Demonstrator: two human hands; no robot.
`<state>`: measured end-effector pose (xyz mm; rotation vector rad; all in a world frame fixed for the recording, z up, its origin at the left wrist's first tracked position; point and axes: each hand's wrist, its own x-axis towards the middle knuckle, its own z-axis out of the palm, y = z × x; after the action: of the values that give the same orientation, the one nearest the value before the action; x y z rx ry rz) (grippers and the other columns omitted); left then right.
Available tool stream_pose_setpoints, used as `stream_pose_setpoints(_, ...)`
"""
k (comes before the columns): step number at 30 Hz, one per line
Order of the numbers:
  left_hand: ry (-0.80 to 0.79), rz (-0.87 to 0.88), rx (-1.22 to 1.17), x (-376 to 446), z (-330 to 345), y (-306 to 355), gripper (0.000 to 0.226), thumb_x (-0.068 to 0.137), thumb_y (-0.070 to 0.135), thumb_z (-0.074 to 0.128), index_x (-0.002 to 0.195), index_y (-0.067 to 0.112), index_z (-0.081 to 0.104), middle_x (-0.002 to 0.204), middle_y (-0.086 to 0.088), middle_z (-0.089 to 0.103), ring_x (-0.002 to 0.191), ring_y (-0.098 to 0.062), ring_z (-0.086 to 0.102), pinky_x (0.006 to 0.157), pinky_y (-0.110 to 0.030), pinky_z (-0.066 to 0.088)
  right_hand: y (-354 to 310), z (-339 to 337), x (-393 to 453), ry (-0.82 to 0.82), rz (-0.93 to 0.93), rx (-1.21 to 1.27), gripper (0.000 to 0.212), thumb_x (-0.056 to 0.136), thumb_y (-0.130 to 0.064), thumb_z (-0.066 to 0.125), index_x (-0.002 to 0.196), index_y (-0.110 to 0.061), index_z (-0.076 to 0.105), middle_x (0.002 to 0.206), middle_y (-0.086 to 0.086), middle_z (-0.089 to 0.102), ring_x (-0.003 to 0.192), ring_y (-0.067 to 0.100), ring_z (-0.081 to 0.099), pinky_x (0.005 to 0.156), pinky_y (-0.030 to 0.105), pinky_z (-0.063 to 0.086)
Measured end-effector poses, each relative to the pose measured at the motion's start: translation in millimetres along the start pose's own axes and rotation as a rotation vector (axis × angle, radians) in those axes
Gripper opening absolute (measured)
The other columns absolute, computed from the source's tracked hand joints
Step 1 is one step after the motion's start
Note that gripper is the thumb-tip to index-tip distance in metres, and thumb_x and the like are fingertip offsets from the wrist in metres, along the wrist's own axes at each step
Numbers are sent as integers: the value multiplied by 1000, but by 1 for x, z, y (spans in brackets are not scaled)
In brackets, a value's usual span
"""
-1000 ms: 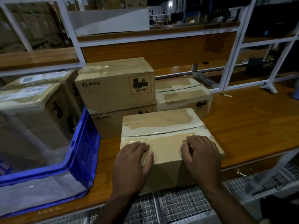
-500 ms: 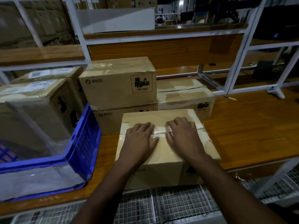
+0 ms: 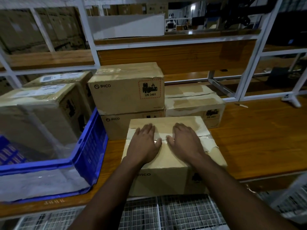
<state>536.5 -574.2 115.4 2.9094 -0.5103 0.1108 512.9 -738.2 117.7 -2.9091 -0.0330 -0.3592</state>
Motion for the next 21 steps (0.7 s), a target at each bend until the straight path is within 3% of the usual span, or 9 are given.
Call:
stream_pose_setpoints(3,-57,-109,43,0,-1,-7,79,102,64,19,162,15,5,170,-3,1,156,-16,-2,127,-43,0,5,2,3,11,89,-15,66,100,-50,39,153,-10,35,160,6,34,148,19,28,123,39,16)
stream_pose_setpoints(9,-53,-175,51,-6,-7,-20,85,98,71,16,162,16,3,170,0,-1,156,-14,-2,126,-48,-1,28,0,5,12,210,-40,76,99,-58,34,156,-8,25,164,9,23,152,22,17,125,41,8)
stream_pose_setpoints(13,0,-202,-56,-5,-8,-24,76,103,60,28,162,15,11,170,-1,5,156,-16,4,126,-47,12,36,-3,12,57,186,-40,63,98,-55,39,141,-11,51,150,7,48,140,20,39,121,48,21)
stream_pose_setpoints(16,91,-322,-228,-7,-13,-22,79,103,53,42,162,12,11,170,-3,3,156,-19,4,122,-44,21,43,-2,11,82,222,58,63,97,-59,38,136,-12,55,150,7,46,141,22,36,119,48,24)
stream_pose_setpoints(18,105,-406,-293,-9,-18,-18,87,101,54,48,161,9,5,170,-6,3,156,-24,8,120,-43,25,47,-7,10,136,354,169,60,97,-59,40,130,-11,56,142,12,49,131,28,43,106,48,39)
stream_pose_setpoints(21,67,-527,-409,-10,-24,-19,87,96,58,55,157,5,20,158,-15,37,140,-33,43,104,-41,42,45,-12,8,120,466,207,57,96,-56,48,129,-10,52,126,14,57,113,31,53,87,43,50)
